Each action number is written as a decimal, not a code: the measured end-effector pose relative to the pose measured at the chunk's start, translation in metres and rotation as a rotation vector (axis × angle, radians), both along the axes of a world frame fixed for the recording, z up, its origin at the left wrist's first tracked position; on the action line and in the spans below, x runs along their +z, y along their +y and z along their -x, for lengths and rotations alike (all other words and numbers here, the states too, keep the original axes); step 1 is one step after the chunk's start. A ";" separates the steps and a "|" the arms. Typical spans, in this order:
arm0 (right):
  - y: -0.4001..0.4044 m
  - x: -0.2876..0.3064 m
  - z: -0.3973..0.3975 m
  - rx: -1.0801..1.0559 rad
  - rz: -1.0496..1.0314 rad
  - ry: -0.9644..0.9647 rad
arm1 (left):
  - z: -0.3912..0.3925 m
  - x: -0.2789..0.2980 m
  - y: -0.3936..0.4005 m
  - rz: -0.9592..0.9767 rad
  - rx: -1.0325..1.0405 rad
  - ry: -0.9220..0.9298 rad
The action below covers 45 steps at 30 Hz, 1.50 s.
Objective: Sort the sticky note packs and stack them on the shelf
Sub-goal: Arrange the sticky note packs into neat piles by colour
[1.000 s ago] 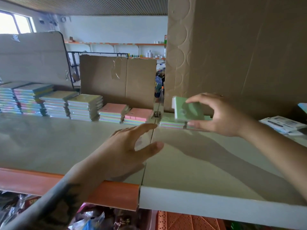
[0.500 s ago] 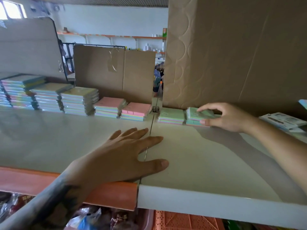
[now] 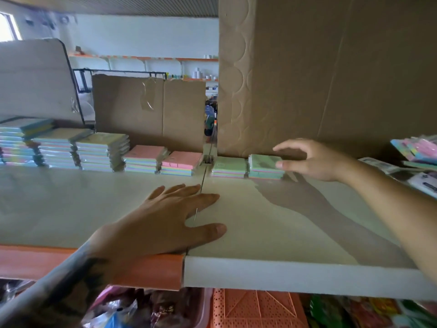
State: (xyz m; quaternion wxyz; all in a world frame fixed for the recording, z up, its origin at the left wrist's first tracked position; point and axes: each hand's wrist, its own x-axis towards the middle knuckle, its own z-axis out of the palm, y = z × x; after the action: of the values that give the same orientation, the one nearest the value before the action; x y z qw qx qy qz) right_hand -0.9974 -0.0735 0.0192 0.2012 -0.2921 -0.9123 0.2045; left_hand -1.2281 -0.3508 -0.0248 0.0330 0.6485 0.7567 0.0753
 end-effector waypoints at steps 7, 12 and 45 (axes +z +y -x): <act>0.005 0.033 -0.090 -0.159 -0.117 -0.110 | -0.052 0.012 0.030 -0.196 -0.103 -0.048; 0.017 0.035 -0.148 -0.264 -0.178 -0.212 | -0.113 0.027 0.076 -0.192 -0.184 -0.103; 0.096 0.066 -0.196 -0.335 -0.482 -0.500 | -0.225 0.015 0.311 -0.077 -0.054 -0.176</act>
State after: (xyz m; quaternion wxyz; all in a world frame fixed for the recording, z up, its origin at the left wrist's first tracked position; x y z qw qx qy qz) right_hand -0.8013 0.0228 0.0853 0.0659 -0.4222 -0.8948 -0.1292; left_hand -1.0034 -0.0395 -0.0096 0.0765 0.6605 0.7296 0.1599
